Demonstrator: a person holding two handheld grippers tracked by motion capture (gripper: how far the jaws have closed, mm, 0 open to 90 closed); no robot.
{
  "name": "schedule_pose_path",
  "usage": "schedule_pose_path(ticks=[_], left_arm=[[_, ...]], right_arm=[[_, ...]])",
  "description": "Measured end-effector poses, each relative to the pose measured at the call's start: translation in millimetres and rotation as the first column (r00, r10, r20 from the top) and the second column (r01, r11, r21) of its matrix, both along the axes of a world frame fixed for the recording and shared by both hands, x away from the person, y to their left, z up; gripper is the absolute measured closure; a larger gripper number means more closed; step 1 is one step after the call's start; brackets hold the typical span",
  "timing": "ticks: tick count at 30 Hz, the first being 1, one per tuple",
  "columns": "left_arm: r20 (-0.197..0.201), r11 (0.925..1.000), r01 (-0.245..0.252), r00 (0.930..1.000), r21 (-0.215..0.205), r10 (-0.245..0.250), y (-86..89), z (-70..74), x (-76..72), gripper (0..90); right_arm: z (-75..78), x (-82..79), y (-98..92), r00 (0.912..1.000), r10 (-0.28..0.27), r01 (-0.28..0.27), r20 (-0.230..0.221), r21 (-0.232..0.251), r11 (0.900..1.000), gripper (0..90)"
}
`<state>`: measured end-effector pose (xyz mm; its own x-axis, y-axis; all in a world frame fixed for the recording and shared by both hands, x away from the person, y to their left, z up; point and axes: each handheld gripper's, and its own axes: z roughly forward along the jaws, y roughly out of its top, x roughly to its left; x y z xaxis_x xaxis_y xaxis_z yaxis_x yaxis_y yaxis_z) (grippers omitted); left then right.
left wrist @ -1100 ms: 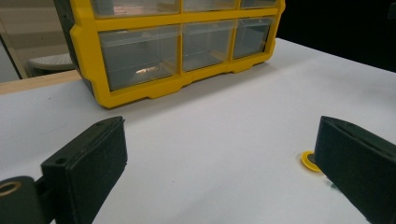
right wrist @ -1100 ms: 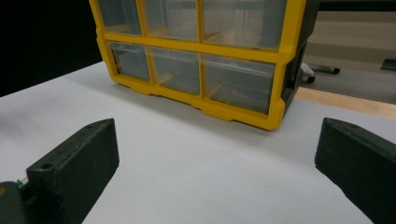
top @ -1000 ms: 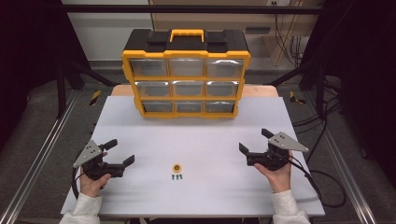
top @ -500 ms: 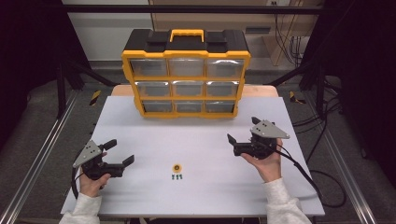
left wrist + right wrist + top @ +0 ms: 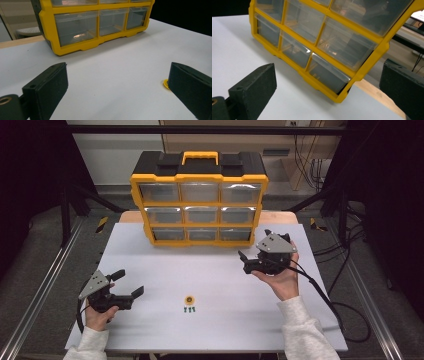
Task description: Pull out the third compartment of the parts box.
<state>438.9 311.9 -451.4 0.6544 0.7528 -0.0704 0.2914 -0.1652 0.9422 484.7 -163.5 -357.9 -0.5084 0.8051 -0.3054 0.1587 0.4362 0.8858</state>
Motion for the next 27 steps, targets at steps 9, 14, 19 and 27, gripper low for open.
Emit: schedule_pose_path(ticks=[9,14,19,27], left_arm=[[0.001,1.0000,-0.002,1.0000,0.002,0.002,0.2,-0.1,0.0,2.9],[0.000,1.0000,-0.002,1.0000,0.004,0.002,0.0,-0.2,0.2,2.9],[0.000,1.0000,-0.002,1.0000,0.005,0.002,0.1,0.0,-0.1,2.9],[0.001,0.9999,0.000,1.0000,0.017,0.000,-1.6,-0.6,0.1,2.8]], right_arm=[[10.7,7.5,6.8,0.9923,0.011,0.013,0.123,-0.196,0.980,3.8],[14.8,11.6,10.3,0.9854,0.041,0.010,0.165,-0.295,0.955,3.6],[20.9,15.0,12.7,0.9787,0.061,0.010,0.196,-0.344,0.939,3.4],[29.5,22.4,17.9,0.9616,0.124,-0.004,0.245,-0.437,0.899,3.6]])
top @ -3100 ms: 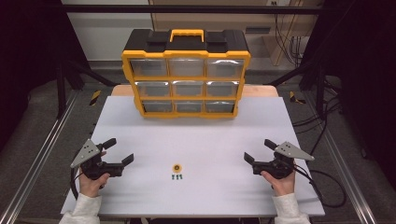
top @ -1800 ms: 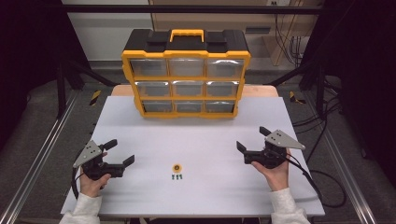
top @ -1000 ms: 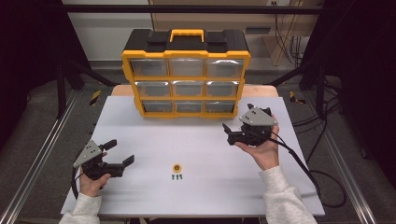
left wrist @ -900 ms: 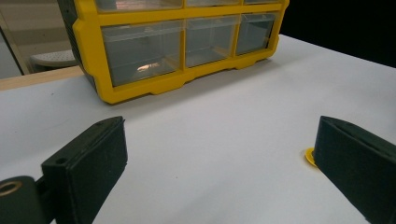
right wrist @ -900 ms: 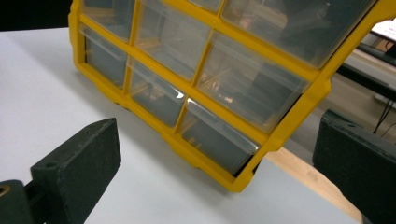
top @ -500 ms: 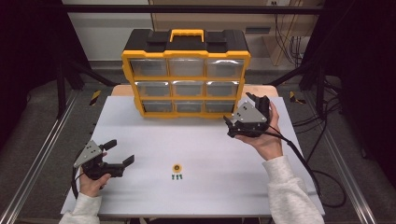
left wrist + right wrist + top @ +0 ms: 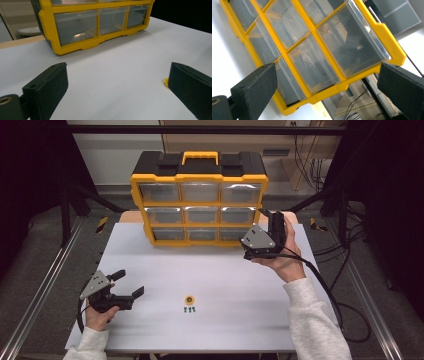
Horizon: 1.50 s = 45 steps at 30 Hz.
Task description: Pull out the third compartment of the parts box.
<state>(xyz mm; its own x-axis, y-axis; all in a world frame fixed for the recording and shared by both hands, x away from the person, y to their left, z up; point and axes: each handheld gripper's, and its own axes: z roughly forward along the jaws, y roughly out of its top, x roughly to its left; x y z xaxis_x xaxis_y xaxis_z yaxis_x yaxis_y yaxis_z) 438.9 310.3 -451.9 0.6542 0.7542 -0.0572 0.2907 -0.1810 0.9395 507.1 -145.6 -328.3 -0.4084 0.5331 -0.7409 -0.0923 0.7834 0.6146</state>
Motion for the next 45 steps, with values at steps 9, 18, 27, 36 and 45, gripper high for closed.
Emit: schedule_pose_path(ticks=[9,18,27,36,45], left_arm=[[0.003,1.0000,0.000,1.0000,-0.007,0.000,0.9,0.4,-0.2,2.8],[0.002,1.0000,0.003,1.0000,-0.005,-0.003,0.6,0.6,-0.4,2.8],[0.002,1.0000,0.002,1.0000,-0.005,-0.002,0.5,0.3,-0.2,2.8],[0.001,1.0000,-0.001,1.0000,-0.003,0.001,0.6,0.2,-0.5,2.8],[0.002,1.0000,-0.004,1.0000,-0.004,0.004,1.2,0.1,-0.5,2.8]], right_arm=[[5.5,16.3,6.7,0.9981,0.033,-0.030,0.052,-0.069,0.997,4.4],[9.9,31.2,7.4,0.9892,0.083,-0.064,0.121,-0.149,0.987,5.6],[12.3,47.2,10.9,0.9791,0.099,-0.058,0.178,-0.220,0.974,9.1],[15.8,62.3,13.5,0.9690,0.103,-0.039,0.224,-0.275,0.961,15.0],[16.1,75.2,16.7,0.9601,0.093,0.001,0.264,-0.336,0.942,25.7]])
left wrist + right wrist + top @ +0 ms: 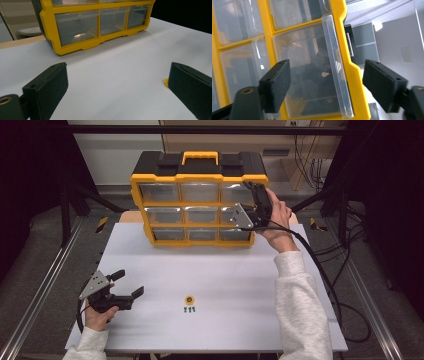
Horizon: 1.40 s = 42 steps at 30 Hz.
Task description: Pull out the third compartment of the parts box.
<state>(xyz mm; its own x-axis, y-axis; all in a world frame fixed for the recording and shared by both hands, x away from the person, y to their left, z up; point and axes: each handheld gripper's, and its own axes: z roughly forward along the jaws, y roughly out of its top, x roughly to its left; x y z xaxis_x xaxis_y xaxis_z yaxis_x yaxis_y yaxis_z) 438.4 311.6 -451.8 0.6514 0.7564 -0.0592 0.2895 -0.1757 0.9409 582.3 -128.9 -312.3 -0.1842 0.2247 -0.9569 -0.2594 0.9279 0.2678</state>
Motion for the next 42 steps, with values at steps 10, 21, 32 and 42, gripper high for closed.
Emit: schedule_pose_path(ticks=[10,21,32,42], left_arm=[[-0.002,1.0000,-0.002,1.0000,0.004,0.002,0.4,-0.7,0.2,2.8],[-0.003,1.0000,-0.002,1.0000,0.004,0.002,1.2,-0.4,0.2,3.0],[-0.003,1.0000,-0.002,1.0000,0.004,0.002,1.4,-0.3,0.1,3.2],[-0.002,1.0000,-0.001,1.0000,0.004,0.001,1.3,-0.2,0.0,3.4]], right_arm=[[-4.8,11.4,6.1,0.9999,-0.001,0.002,0.013,-0.063,0.998,43.7],[-2.1,12.9,7.6,0.9969,-0.007,0.017,0.078,-0.130,0.991,62.5],[-3.8,12.5,8.9,0.9886,-0.015,0.043,0.150,-0.185,0.982,76.9],[-2.3,12.4,8.6,0.9882,-0.007,0.039,0.153,-0.209,0.977,79.2]])
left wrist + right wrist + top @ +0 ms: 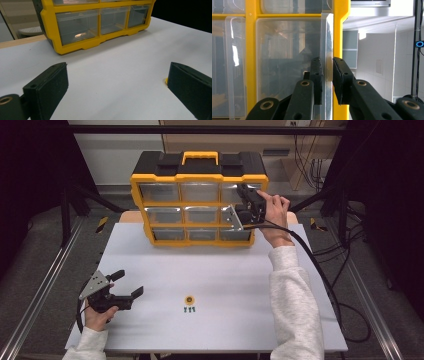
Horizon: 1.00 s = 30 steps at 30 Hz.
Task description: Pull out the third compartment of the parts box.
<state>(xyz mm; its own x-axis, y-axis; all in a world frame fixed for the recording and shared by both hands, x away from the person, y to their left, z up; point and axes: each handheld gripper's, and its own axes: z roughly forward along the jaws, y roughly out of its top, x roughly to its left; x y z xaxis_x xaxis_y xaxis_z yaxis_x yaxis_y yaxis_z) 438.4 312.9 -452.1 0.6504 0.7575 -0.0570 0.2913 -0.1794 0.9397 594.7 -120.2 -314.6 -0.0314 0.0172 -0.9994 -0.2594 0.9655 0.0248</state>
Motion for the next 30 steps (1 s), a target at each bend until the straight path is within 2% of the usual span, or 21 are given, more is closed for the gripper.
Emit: schedule_pose_path(ticks=[9,23,30], left_arm=[[0.000,1.0000,-0.001,1.0000,0.000,0.001,-0.2,0.1,-0.1,3.4],[0.003,1.0000,-0.002,1.0000,-0.003,0.002,-0.7,0.4,-0.5,3.5],[0.005,1.0000,-0.001,1.0000,-0.002,0.001,-1.4,0.8,-0.8,3.5]], right_arm=[[1.9,-6.0,-0.2,1.0000,0.001,-0.001,-0.009,-0.006,1.000,79.3],[2.1,-25.7,0.1,0.9998,0.017,-0.017,-0.010,0.010,1.000,79.4],[3.1,-34.7,0.3,0.9996,0.023,-0.023,-0.013,0.000,1.000,79.4]])
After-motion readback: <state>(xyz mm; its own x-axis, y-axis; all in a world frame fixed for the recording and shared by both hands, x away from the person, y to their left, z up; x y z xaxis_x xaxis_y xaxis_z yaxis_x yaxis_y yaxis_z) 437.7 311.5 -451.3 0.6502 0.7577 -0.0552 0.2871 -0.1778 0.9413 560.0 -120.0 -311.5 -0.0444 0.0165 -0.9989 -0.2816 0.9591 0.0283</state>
